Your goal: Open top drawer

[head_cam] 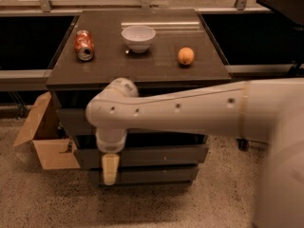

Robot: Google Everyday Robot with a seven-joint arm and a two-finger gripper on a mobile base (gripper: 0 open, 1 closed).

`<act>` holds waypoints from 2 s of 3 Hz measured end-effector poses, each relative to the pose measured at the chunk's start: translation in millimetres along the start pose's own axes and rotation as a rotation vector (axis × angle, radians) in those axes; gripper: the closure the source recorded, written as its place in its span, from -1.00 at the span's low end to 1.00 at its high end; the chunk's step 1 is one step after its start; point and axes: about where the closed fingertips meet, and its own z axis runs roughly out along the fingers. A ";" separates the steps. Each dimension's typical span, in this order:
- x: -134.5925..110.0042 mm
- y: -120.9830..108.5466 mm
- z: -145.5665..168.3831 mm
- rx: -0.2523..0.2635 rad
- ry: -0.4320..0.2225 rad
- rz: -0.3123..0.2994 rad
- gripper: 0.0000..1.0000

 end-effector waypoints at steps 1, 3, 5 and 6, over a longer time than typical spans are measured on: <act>-63.7 -59.4 85.7 0.067 -0.068 0.036 -1.00; -88.6 -77.2 107.5 0.093 -0.093 0.053 -1.00; -96.6 -76.5 113.4 0.107 -0.102 0.057 -1.00; -97.6 -72.4 113.1 0.107 -0.102 0.057 -1.00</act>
Offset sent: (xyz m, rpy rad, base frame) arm 0.1410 0.3143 -0.3104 0.1768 0.1360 -0.0211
